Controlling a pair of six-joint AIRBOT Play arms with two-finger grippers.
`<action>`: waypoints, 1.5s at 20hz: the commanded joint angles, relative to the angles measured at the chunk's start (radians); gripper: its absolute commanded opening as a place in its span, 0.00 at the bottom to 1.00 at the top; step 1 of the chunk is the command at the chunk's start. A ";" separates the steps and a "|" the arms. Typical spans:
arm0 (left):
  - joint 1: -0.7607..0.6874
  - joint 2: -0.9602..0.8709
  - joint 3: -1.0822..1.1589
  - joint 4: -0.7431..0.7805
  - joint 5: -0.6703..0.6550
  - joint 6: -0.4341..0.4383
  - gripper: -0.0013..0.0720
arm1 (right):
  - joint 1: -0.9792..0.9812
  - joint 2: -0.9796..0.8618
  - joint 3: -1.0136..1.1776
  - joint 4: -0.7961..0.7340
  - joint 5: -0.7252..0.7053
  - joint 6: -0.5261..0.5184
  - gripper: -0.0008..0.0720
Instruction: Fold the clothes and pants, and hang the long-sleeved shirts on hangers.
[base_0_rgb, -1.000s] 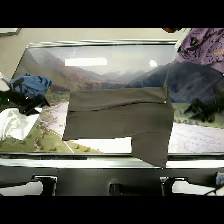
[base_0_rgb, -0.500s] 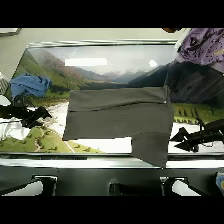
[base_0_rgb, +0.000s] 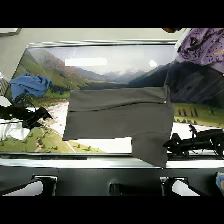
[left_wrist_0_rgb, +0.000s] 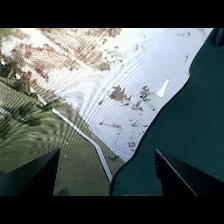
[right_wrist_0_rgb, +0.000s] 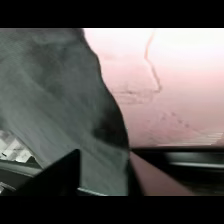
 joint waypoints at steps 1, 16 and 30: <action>0.001 0.001 0.002 -0.014 -0.035 -0.003 0.93 | 0.000 0.001 -0.031 0.038 0.039 -0.037 0.06; 0.112 0.000 -0.356 -0.404 0.003 0.422 0.93 | 0.000 0.097 -0.006 0.035 0.033 -0.029 0.06; 0.010 -0.035 -0.332 -0.419 -0.006 0.384 0.04 | 0.000 0.216 -0.006 0.032 0.043 -0.029 0.05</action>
